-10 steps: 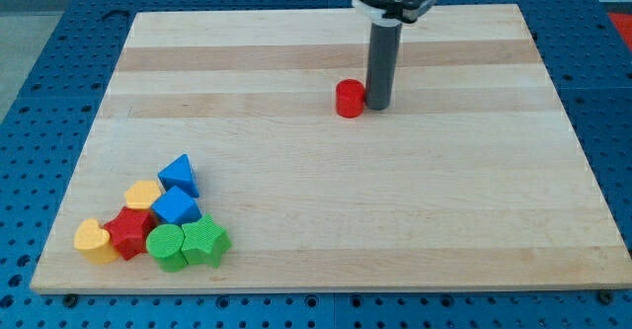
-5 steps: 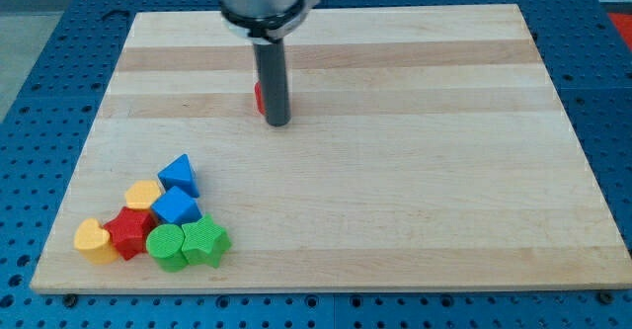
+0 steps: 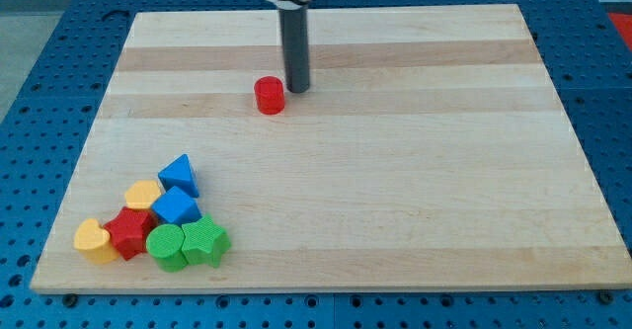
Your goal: Push the red circle closer to the blue triangle
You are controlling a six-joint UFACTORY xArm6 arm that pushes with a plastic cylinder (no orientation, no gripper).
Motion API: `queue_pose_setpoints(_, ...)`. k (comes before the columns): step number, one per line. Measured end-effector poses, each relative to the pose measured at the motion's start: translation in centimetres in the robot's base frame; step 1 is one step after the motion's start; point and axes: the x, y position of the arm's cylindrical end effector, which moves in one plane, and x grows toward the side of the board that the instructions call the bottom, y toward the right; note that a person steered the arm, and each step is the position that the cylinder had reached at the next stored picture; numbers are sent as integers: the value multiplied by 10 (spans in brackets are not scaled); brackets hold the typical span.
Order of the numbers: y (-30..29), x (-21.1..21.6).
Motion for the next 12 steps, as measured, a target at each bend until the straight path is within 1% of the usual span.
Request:
queue_pose_setpoints(2, -16, 23)
queue_pose_setpoints(3, -16, 55)
queue_pose_setpoints(5, -18, 99)
queue_pose_setpoints(6, 27, 73)
queue_pose_setpoints(7, 13, 51)
queue_pose_setpoints(8, -1, 45)
queue_pose_setpoints(9, -35, 48)
queue_pose_setpoints(11, -44, 59)
queue_pose_setpoints(12, -47, 74)
